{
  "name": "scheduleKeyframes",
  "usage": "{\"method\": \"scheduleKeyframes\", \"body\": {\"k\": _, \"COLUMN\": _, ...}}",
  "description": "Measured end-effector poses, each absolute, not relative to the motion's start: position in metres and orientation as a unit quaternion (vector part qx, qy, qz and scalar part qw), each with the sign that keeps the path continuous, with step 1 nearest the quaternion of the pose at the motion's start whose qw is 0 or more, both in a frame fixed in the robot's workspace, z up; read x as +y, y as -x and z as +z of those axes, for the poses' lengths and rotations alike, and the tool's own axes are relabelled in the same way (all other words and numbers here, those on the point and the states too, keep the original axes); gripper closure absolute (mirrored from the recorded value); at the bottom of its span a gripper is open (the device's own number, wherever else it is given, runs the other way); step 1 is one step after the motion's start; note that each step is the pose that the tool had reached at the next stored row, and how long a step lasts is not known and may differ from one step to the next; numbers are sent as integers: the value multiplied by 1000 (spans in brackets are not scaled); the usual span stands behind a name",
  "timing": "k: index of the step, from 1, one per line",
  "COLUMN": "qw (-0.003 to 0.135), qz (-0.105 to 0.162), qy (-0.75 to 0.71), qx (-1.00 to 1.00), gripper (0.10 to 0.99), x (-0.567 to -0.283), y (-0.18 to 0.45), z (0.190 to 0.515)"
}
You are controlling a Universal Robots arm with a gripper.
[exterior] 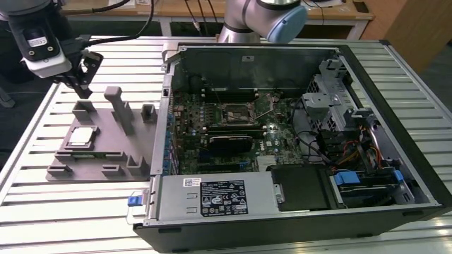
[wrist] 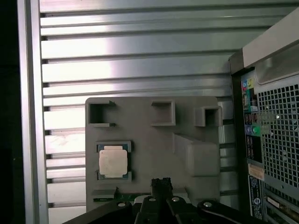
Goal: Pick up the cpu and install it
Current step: 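Reach for the cpu, then pick up the cpu and move it towards the insertion slot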
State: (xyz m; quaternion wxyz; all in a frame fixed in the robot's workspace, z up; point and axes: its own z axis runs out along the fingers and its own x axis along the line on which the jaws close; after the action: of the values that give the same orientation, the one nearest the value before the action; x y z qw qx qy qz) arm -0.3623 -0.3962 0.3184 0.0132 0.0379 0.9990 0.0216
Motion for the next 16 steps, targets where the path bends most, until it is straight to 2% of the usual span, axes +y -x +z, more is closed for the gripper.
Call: {"method": "scheduleKeyframes", "body": {"k": 16, "qw": 13, "qz": 22, "qy": -38, "qx": 999, "gripper": 980, "x": -396, "y": 373, "z": 310}}
